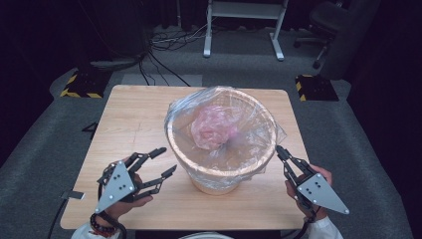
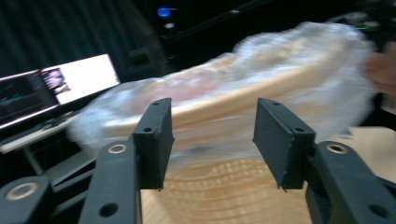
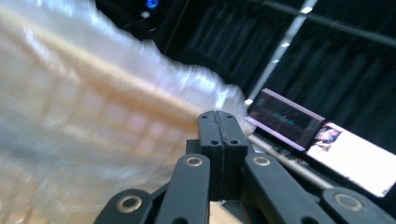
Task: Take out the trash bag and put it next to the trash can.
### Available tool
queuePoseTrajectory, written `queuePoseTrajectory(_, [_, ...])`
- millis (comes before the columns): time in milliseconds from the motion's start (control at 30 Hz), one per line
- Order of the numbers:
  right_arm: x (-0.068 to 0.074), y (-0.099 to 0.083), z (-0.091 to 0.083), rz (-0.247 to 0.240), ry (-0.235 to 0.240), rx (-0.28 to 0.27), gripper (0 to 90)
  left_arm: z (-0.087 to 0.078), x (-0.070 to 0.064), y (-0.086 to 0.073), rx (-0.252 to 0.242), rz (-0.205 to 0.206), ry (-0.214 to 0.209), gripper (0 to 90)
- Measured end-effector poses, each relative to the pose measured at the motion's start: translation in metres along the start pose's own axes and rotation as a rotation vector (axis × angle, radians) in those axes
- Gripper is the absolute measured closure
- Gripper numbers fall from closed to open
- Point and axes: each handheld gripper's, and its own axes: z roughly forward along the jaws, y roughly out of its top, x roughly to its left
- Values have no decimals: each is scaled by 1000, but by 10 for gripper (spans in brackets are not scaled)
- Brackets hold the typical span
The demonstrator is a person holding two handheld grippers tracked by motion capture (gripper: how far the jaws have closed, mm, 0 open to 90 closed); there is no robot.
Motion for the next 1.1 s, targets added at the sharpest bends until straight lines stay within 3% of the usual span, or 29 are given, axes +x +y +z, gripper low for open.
queuePoseTrajectory(33, [-2,2,-2,-1,-13,-8,900,0,0,0,0,0,0,470])
queuePoseTrajectory(67, [-6,5,-3,8,-9,-15,900,4,16,2,11,-22,15,469])
queuePoseTrajectory(100, [-7,8,-4,2,-18,-22,900,8,24,3,23,-34,34,469])
queuePoseTrajectory(167, [-9,12,-4,-11,-18,-24,900,12,30,4,30,-49,33,448])
queuePoseTrajectory(200, [-9,14,-4,-8,-15,-34,900,24,49,6,49,-80,67,440])
queuePoseTrajectory(267, [-7,16,-4,-6,1,-38,862,33,66,5,50,-160,44,432])
queuePoseTrajectory(300, [-5,16,-4,-10,8,-43,840,36,72,5,51,-188,47,415])
queuePoseTrajectory(333, [-3,15,-4,-7,13,-46,821,39,80,4,41,-242,63,405])
queuePoseTrajectory(400, [0,14,-4,29,73,-37,758,49,94,1,53,-343,37,403])
queuePoseTrajectory(433, [2,13,-4,33,80,-32,719,54,98,-1,72,-366,44,388])
queuePoseTrajectory(533, [2,12,-3,62,104,-30,648,64,109,-4,96,-435,-6,365])
queuePoseTrajectory(567, [1,12,-3,82,116,-30,618,68,112,-4,115,-461,-5,363])
queuePoseTrajectory(633, [0,11,-2,118,128,-18,588,73,116,-5,141,-482,-20,379])
queuePoseTrajectory(700, [0,10,-1,134,162,-10,558,74,116,-4,147,-472,-36,519])
queuePoseTrajectory(767, [3,9,1,129,168,8,552,75,112,1,160,-402,-18,694])
queuePoseTrajectory(867, [6,7,3,133,192,17,536,77,104,8,180,-325,10,866])
queuePoseTrajectory(933, [9,6,5,136,211,30,531,77,100,11,187,-284,29,894])
queuePoseTrajectory(1033, [13,3,7,145,206,51,511,73,92,17,149,-217,47,897])
queuePoseTrajectory(1100, [15,2,8,147,200,70,527,68,86,20,114,-190,30,897])
